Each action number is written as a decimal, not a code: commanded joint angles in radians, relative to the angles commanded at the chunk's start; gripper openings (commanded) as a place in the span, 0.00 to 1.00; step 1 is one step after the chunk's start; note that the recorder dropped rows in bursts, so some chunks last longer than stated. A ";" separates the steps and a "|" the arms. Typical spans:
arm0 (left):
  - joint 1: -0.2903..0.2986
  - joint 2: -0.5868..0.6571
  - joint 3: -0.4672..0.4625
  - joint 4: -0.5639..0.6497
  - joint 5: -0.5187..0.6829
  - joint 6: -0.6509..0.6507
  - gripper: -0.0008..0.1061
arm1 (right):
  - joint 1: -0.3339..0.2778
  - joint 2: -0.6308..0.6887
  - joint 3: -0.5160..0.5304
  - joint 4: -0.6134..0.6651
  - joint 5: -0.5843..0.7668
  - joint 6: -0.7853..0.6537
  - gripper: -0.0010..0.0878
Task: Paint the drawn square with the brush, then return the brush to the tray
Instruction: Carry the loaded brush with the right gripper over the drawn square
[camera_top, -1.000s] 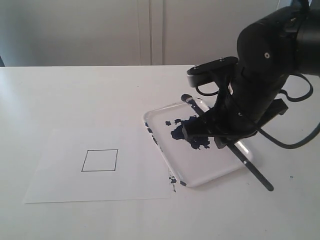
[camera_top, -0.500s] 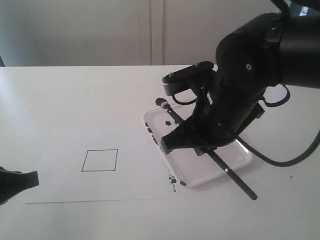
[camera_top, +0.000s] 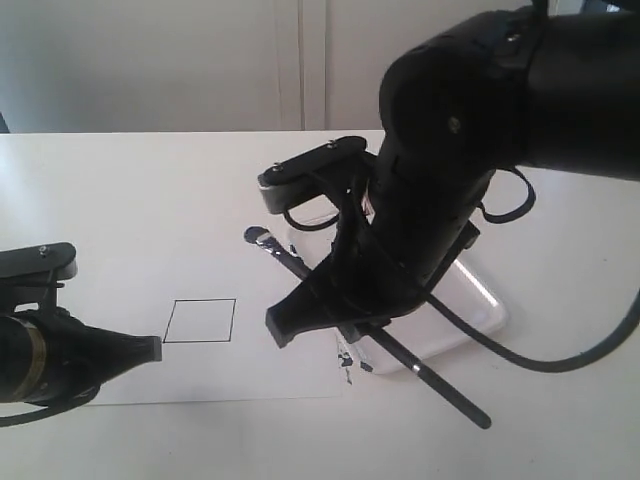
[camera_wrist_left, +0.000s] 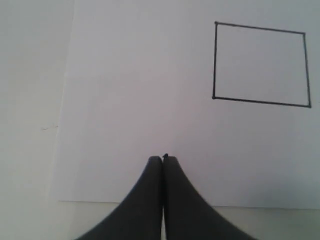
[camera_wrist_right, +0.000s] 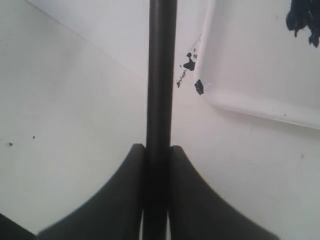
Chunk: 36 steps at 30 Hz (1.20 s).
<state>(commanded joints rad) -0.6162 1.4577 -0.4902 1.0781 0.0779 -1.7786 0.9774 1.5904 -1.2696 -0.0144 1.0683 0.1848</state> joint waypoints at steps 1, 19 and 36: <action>0.000 0.017 0.000 -0.003 -0.002 0.000 0.01 | 0.003 0.015 -0.015 0.005 0.021 -0.004 0.01; 0.070 0.108 0.002 -0.016 -0.179 -0.002 0.01 | 0.048 0.229 -0.119 0.014 0.104 -0.058 0.01; 0.070 0.108 0.002 -0.011 -0.218 -0.002 0.01 | 0.019 0.407 -0.232 -0.061 0.123 -0.032 0.01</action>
<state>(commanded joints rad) -0.5463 1.5660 -0.4883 1.0672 -0.1396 -1.7803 0.9960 1.9969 -1.5011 -0.0749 1.1912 0.1528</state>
